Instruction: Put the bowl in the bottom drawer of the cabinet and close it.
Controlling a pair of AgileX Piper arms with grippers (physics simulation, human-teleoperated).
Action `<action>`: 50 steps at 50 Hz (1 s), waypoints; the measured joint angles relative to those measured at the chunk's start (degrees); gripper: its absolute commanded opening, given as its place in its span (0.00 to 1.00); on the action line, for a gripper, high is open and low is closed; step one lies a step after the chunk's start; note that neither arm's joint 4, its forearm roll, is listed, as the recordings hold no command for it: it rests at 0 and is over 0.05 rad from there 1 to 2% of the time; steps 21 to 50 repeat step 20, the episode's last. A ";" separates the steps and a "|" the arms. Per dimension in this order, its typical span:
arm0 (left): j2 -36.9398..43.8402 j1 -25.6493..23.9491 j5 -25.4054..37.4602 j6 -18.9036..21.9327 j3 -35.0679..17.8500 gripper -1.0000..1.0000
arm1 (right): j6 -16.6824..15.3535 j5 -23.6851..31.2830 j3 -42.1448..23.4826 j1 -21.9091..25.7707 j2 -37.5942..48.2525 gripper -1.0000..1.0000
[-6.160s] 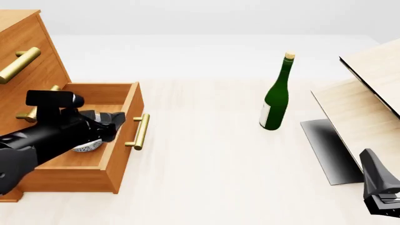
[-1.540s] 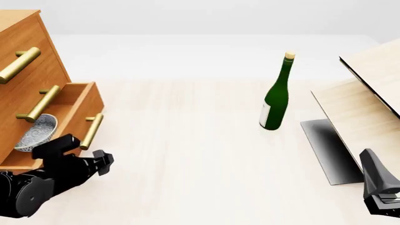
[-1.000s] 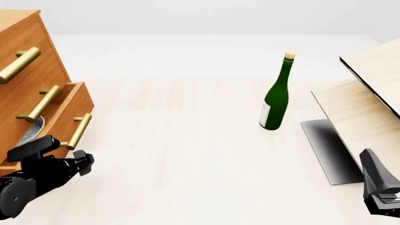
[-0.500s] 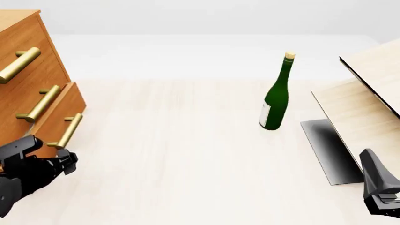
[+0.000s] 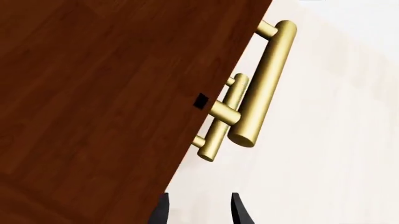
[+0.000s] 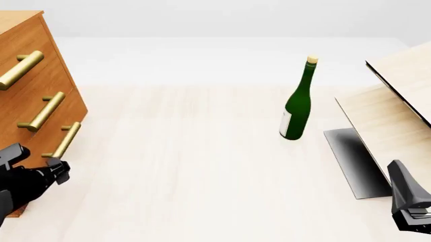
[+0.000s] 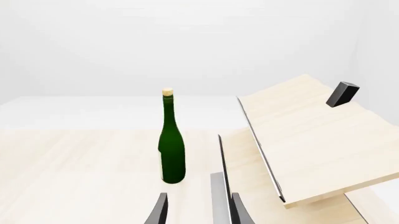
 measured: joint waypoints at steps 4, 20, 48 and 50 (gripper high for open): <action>-0.36 0.51 0.21 -0.33 0.24 1.00 | 0.00 0.00 0.00 0.00 0.00 1.00; -0.90 2.34 0.14 -0.23 1.25 1.00 | 0.00 0.00 0.00 0.00 0.00 1.00; -0.90 2.34 0.14 -0.23 1.25 1.00 | 0.00 0.00 0.00 0.00 0.00 1.00; -0.90 2.34 0.14 -0.23 1.25 1.00 | 0.00 0.00 0.00 0.00 0.00 1.00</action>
